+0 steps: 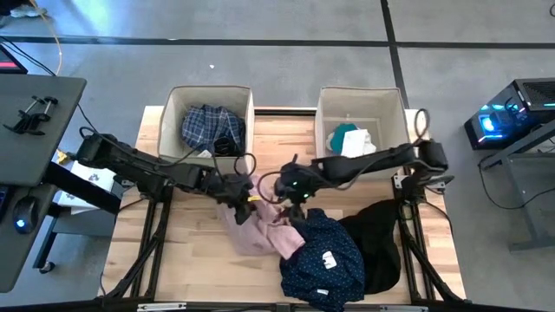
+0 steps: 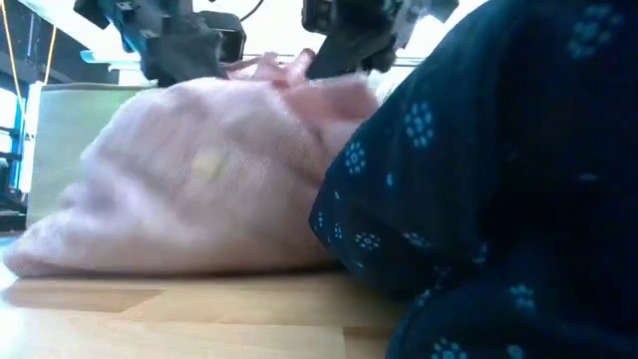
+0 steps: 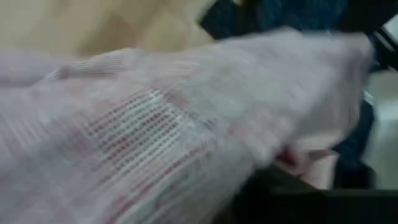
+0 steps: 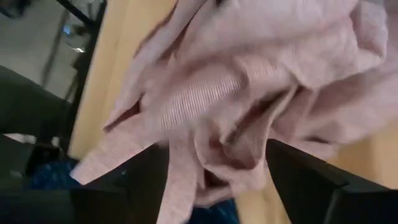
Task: Sort clothes
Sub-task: Put the pink cloth into the right laundry organizer
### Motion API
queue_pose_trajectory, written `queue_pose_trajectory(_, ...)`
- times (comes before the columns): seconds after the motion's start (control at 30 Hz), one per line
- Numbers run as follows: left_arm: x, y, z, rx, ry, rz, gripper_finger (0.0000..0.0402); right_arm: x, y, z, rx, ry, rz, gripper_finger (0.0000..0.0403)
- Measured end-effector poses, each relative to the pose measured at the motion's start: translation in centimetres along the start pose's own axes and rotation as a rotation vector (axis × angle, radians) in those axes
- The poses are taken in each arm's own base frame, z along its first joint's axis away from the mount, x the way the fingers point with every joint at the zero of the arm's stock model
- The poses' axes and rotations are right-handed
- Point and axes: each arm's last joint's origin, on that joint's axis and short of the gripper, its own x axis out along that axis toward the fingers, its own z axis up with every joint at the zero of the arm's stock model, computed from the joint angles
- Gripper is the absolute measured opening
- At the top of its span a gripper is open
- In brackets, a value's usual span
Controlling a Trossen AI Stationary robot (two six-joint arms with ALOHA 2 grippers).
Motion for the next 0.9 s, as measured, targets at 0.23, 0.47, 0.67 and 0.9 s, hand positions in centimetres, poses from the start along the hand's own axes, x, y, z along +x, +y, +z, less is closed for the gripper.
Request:
queue_pose_trajectory(0.23, -0.7, -0.5, -0.4, -0.092, 0.184, -0.192, 0.0172, 3.2, 0.3, -0.1, -0.015, -0.039, 0.044, 0.0297)
queue_pose_trajectory(0.47, -4.8, -1.0, 0.5, -0.098, 0.124, -0.286, 0.0185, 1.9, 2.1, 1.6, -0.033, -0.037, -0.135, 0.0298)
queue_pose_trajectory(0.67, -9.5, -1.5, 1.1, -0.026, 0.042, -0.309, 0.0175, 0.2, 3.7, 4.9, -0.088, -0.217, -0.208, 0.0298)
queue_pose_trajectory(0.9, -12.5, -0.5, 0.4, 0.025, -0.037, -0.208, 0.0172, 4.8, 1.5, 4.7, -0.078, -0.233, -0.184, 0.0298)
